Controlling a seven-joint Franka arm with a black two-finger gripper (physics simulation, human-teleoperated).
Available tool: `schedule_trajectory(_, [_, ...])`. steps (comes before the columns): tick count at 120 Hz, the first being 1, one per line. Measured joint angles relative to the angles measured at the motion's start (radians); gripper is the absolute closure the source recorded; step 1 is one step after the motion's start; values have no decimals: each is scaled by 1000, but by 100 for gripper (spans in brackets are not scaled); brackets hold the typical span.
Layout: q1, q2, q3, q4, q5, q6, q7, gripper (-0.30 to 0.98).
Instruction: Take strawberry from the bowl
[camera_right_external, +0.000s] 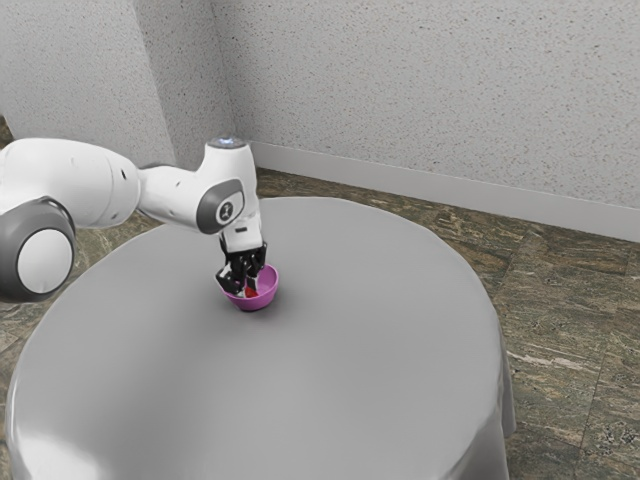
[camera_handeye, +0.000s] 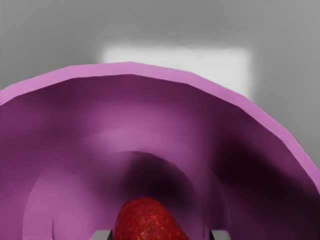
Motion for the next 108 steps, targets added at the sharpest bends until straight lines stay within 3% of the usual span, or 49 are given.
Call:
schedule_trajectory(38, [-1, -12, 0, 0, -7, 19, 3, 62])
schedule_trajectory(65, [-21, -111, 0, -18, -14, 17, -1, 69])
schedule_trajectory(86, [-118, -193, -1, -30, -43, -2, -4, 71])
schedule_trajectory(108, [-253, -184, -4, -25, -92, -13, -8, 72])
